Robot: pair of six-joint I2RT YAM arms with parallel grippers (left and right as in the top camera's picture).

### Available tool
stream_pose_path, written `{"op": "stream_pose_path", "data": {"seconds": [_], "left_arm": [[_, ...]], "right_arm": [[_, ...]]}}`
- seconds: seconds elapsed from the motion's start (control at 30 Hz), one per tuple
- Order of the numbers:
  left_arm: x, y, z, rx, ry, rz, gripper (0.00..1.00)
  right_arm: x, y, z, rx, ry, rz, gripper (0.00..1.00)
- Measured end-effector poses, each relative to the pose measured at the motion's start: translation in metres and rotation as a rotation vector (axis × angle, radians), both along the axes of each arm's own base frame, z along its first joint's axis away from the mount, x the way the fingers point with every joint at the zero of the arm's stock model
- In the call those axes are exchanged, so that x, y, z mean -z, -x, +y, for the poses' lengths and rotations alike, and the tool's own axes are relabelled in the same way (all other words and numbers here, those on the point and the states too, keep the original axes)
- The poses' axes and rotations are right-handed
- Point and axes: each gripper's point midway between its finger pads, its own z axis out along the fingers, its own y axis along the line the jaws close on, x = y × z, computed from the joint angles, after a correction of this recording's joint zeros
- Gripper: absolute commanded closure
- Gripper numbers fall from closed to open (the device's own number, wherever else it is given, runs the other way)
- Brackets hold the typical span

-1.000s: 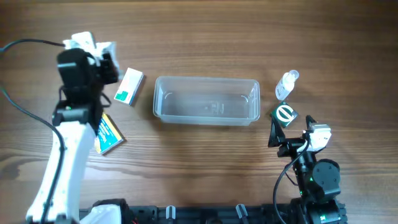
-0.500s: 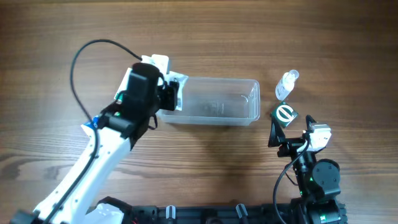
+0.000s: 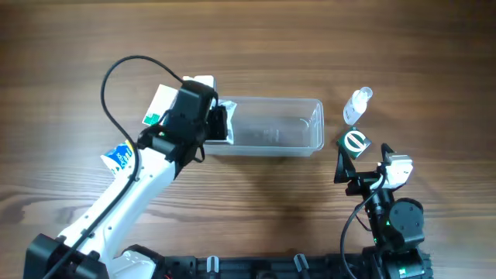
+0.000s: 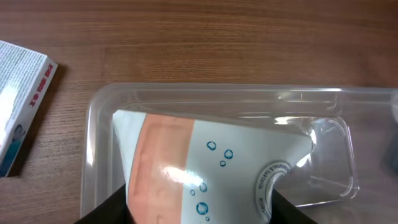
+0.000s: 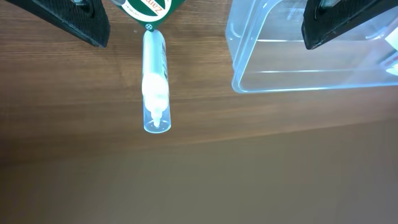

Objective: Pack container
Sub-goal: 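Carry the bandage box into the container's left end and release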

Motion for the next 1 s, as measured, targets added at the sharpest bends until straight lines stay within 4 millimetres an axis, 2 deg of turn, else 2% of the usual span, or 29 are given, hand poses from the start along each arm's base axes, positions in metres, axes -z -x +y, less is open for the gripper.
{"op": "stream_pose_path", "data": {"seconds": [0.33, 0.5, 0.63, 0.67, 0.7, 0.73, 0.8, 0.97, 1.0], "left_arm": [[-0.004, -0.005, -0.004, 0.004, -0.052, -0.056, 0.45], [0.015, -0.007, -0.002, -0.004, -0.087, -0.016, 0.44], [0.025, -0.011, -0.003, -0.001, -0.101, -0.007, 0.29], [0.025, -0.012, -0.002, -0.002, -0.109, -0.010, 0.26], [0.025, -0.013, -0.002, 0.004, -0.117, -0.015, 0.19], [0.024, -0.013, -0.001, 0.009, -0.125, -0.021, 0.17], [0.024, -0.014, 0.001, 0.020, -0.148, -0.029, 0.21], [0.023, -0.015, 0.003, 0.034, -0.177, -0.041, 0.46], [0.022, -0.015, 0.003, 0.035, -0.172, -0.042, 0.54]], "right_arm": [[0.000, 0.000, 0.000, 0.000, 0.000, 0.000, 0.00], [0.000, 0.000, 0.000, 0.000, 0.000, 0.000, 0.00], [0.000, 0.000, 0.000, 0.000, 0.000, 0.000, 0.00], [0.000, 0.000, 0.000, 0.000, 0.000, 0.000, 0.00], [0.000, 0.000, 0.000, 0.000, 0.000, 0.000, 0.00], [0.000, 0.000, 0.000, 0.000, 0.000, 0.000, 0.00], [0.000, 0.000, 0.000, 0.000, 0.000, 0.000, 0.00], [0.000, 0.000, 0.000, 0.000, 0.000, 0.000, 0.00], [0.000, 0.000, 0.000, 0.000, 0.000, 0.000, 0.00]]}}
